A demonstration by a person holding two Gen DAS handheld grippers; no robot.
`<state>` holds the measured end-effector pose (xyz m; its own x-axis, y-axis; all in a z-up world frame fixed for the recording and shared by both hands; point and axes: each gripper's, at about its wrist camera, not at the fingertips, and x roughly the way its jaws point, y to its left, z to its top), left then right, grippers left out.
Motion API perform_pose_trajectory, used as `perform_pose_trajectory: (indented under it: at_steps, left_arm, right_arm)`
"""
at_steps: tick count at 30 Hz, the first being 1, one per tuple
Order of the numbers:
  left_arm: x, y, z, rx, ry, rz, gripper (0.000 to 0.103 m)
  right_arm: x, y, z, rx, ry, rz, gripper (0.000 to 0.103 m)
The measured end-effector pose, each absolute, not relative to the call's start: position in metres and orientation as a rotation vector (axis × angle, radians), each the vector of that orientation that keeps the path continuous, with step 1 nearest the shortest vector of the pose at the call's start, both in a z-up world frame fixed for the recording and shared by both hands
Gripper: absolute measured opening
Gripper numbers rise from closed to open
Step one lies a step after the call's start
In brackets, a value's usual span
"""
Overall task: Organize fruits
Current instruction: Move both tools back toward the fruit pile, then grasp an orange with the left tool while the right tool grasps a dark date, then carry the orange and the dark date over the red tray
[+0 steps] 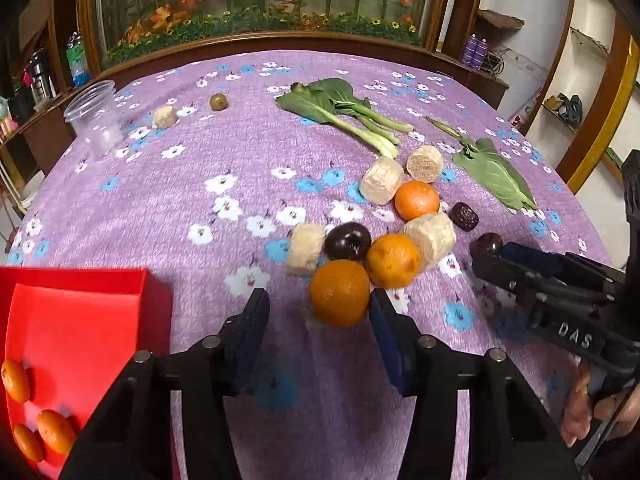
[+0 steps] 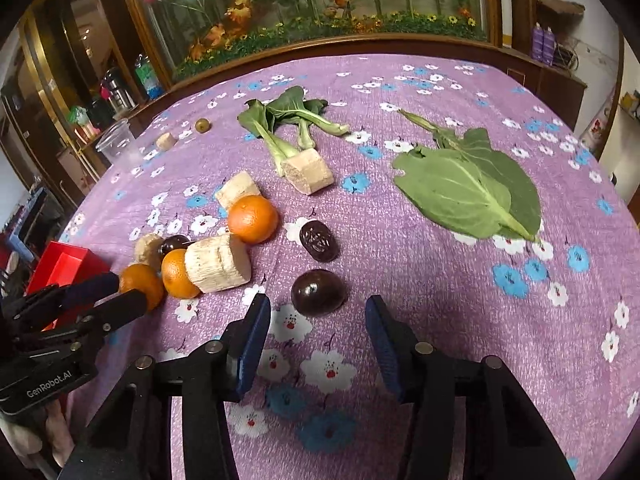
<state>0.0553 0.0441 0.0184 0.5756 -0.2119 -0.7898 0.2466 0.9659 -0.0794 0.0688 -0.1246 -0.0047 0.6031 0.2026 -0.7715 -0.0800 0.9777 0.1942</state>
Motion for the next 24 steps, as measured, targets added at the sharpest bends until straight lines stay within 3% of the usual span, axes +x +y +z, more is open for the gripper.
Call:
perform_pose_trajectory:
  at_steps: [2,4,6,7,24]
  left_arm:
    - [0.057,0.041,0.017,0.051,0.911,-0.264,0.051]
    - [0.059,0.039,0.014,0.051,0.917,-0.266,0.049]
    - [0.060,0.037,0.009,0.050,0.931,-0.282,0.033]
    - [0.060,0.035,0.009,0.046,0.934,-0.293,0.029]
    - [0.013,0.075,0.054,-0.086,0.841,-0.257,0.028]
  right_arm:
    - [0.071,-0.122,-0.005,0.133,0.907,0.165,0.051]
    - [0.071,-0.119,-0.005,0.119,0.905,0.159,0.041]
    - [0.072,-0.116,-0.005,0.104,0.899,0.155,0.033]
    - [0.072,-0.116,-0.006,0.099,0.897,0.150,0.028]
    - [0.035,-0.102,0.024,0.136,0.851,0.208,0.027]
